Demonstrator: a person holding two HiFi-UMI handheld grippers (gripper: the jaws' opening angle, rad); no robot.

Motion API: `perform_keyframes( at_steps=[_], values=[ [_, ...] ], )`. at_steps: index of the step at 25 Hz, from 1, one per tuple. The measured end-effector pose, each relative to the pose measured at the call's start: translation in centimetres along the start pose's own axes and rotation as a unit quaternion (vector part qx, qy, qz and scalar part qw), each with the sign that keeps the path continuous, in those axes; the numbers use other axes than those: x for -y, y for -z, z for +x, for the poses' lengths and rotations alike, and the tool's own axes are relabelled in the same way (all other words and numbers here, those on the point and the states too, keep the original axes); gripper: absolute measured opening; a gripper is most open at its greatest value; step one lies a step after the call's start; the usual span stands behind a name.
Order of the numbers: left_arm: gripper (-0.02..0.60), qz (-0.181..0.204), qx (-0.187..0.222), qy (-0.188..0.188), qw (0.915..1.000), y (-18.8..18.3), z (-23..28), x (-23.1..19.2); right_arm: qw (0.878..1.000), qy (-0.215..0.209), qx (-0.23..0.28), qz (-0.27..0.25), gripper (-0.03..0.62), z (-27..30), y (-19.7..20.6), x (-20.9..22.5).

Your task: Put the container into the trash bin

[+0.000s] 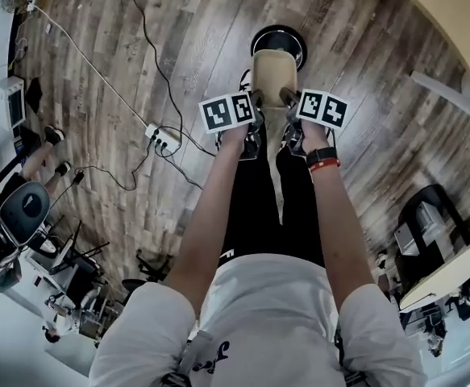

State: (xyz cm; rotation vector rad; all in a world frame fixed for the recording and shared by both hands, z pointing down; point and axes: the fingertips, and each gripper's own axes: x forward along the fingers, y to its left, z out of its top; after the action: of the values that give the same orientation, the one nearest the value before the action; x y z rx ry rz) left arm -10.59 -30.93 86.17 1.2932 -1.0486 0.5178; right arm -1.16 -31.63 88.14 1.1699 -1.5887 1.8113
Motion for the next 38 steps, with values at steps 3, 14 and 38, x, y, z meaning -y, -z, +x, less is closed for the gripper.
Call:
perform_keyframes(
  at_steps=[3,14,38],
  values=[
    [0.112,-0.004,-0.002,0.001,1.0,0.2,2.7,-0.8,1.0,-0.008,0.01,-0.001,0.166,1.8,-0.4,2.0],
    [0.112,-0.012,-0.028,-0.001,0.9995,0.7,11.4,-5.1,1.0,0.011,-0.009,-0.002,0.166,9.3,-0.6,7.8],
    [0.115,-0.007,-0.032,0.009,0.9994,-2.0,23.4,-12.5,0.996,0.012,0.009,0.086,0.169,20.9,-1.9,13.9]
  ],
)
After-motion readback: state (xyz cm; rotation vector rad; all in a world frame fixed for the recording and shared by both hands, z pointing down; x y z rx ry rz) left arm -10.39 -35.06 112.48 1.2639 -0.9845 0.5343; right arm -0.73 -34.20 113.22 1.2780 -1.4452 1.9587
